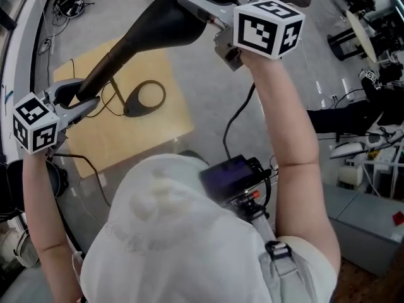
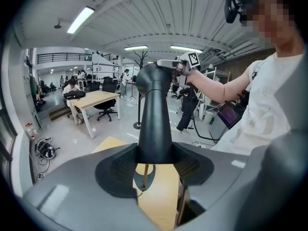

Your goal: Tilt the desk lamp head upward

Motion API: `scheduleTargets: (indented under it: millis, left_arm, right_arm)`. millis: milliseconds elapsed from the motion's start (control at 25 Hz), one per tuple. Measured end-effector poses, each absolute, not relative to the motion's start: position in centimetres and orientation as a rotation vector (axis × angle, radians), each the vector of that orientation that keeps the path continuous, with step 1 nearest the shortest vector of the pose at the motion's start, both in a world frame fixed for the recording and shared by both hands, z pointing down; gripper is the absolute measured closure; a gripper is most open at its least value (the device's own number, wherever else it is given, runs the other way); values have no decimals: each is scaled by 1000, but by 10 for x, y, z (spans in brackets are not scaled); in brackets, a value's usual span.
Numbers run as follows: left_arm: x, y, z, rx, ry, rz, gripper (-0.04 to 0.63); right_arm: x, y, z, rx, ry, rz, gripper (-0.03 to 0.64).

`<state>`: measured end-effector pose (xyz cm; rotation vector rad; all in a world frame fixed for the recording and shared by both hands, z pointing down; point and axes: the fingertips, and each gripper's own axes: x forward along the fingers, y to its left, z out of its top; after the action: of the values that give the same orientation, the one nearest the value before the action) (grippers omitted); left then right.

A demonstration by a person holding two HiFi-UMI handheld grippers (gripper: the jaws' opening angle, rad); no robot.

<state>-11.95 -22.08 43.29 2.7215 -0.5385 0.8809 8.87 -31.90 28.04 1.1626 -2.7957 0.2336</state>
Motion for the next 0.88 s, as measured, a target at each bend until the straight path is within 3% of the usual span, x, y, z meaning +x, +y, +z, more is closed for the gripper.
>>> scheduleTargets:
  millis: [880]
  left_arm:
    - [-106, -219, 452, 2737, -460, 851, 374]
  right_arm:
    - [69, -305, 249, 1138, -2756, 15, 434]
